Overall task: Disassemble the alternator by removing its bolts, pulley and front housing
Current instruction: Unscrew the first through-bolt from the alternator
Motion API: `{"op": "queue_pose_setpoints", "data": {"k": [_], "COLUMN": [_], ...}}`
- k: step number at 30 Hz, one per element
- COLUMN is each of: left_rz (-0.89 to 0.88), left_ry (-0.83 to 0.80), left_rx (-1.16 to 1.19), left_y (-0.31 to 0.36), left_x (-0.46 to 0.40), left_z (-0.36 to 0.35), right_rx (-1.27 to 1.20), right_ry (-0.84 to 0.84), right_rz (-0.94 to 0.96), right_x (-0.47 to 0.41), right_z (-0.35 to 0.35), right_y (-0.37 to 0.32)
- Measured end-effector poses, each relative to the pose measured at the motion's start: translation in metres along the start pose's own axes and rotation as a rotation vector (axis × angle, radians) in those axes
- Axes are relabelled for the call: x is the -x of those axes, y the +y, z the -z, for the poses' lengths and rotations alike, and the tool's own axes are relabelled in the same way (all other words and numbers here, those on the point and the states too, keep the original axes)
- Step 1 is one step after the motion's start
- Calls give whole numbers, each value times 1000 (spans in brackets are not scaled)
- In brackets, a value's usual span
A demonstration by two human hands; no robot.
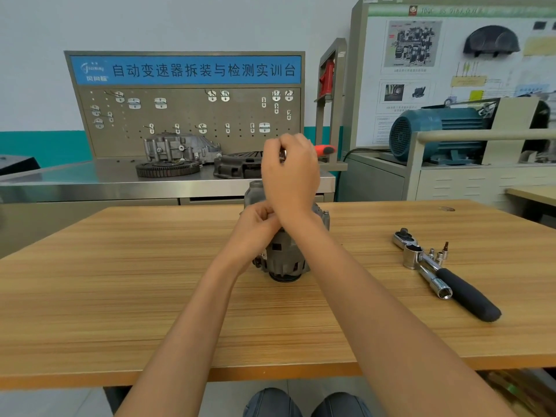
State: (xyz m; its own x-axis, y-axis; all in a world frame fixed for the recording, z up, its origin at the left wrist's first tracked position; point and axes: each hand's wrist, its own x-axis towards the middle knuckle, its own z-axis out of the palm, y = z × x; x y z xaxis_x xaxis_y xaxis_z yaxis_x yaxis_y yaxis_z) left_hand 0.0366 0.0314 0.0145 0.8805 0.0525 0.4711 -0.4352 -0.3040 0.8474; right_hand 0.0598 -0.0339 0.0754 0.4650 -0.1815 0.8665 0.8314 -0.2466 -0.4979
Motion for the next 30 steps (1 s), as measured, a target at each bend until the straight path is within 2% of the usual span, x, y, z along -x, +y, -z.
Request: {"op": "queue_pose_setpoints", "data": {"k": [4,7,9,12,16,19,22,27,30], "left_rz": [-12,-15,-15,0,61,72,58,2,-8], "left_ry": [-55,-42,-40,-27,20,55,50,-15,-22], "left_rx": [43,38,40,16,-10,0,-8,42,53], "left_y": [2,2,3,4,0,-2,-1,4,4], "left_x": [0,0,2,3,-1,-2,-1,1,1], "left_z": [2,1,1,1,1,0,0,-1,-1], "right_rx": [-368,-516,-521,-365,129,213,45,-456,-539], "right_ry": [-190,-226,-219,-158,44,71,-7,-190,-235], "right_rz": [-277,-338,-334,-237,33,94,4,-329,-411], "right_x": [-10,-14,-14,-8,3,2,-1,-12,-14], "right_z": [4,4,4,2,-4,-5,-4,4,6], "right_y": [-1,1,2,3,3,2,2,0,-1]}}
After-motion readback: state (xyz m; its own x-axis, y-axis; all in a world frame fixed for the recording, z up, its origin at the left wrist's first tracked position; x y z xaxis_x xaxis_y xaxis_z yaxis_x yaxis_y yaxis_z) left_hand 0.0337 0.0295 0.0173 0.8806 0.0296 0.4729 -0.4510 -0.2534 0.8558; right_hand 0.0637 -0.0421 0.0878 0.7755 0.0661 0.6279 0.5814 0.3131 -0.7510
